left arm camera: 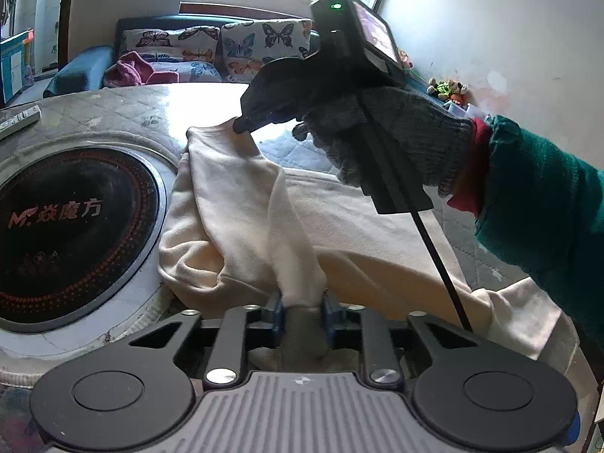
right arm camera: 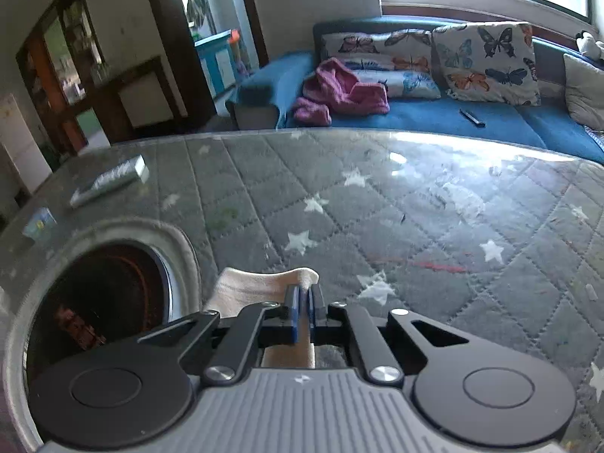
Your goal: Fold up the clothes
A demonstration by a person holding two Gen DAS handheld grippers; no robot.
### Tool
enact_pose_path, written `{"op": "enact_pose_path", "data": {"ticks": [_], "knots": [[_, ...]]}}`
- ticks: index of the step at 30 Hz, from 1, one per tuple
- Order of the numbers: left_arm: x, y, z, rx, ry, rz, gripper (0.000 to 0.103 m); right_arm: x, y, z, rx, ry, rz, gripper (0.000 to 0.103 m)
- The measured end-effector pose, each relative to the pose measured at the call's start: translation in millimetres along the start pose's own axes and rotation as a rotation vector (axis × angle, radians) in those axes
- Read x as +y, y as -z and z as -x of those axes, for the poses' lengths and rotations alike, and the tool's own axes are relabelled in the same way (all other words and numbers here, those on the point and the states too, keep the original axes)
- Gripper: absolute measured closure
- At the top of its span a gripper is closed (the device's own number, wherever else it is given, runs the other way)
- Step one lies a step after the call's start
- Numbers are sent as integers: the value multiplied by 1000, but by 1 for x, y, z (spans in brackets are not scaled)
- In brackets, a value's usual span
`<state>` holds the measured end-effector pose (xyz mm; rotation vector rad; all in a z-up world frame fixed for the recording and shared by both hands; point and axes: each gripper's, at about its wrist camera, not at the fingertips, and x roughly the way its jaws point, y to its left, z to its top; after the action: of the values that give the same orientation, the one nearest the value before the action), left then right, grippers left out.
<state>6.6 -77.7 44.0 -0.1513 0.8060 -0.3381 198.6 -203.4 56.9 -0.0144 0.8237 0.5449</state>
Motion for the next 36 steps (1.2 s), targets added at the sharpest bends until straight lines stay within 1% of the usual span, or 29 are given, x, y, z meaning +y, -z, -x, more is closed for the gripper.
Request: {"op": "enact_pose_path", "data": {"ticks": [2, 6, 10, 14, 18, 20, 23, 28, 31, 36], "knots": [[0, 0, 5, -12, 1, -3, 91, 1, -4, 12, -24, -7, -4, 99], [3, 5, 19, -31, -4, 8, 93, 6, -10, 35, -66, -25, -7, 99], [7, 12, 38, -56, -12, 19, 94, 26, -19, 64, -116, -54, 19, 99], [12, 24, 66, -93, -18, 27, 94, 59, -23, 88, -150, -100, 71, 99], [19, 42, 94, -119, -32, 51, 94, 101, -23, 107, -169, -167, 125, 99], [23, 53, 105, -125, -41, 65, 94, 130, -20, 114, -174, -197, 161, 99], [29, 70, 117, -122, -50, 92, 94, 164, -13, 116, -166, -237, 197, 99], [40, 96, 125, -105, -74, 139, 94, 230, 14, 103, -122, -319, 267, 99], [48, 107, 129, -97, -92, 168, 94, 263, 34, 92, -79, -368, 302, 99], [57, 118, 132, -92, -123, 203, 93, 306, 66, 64, 0, -406, 369, 99]]}}
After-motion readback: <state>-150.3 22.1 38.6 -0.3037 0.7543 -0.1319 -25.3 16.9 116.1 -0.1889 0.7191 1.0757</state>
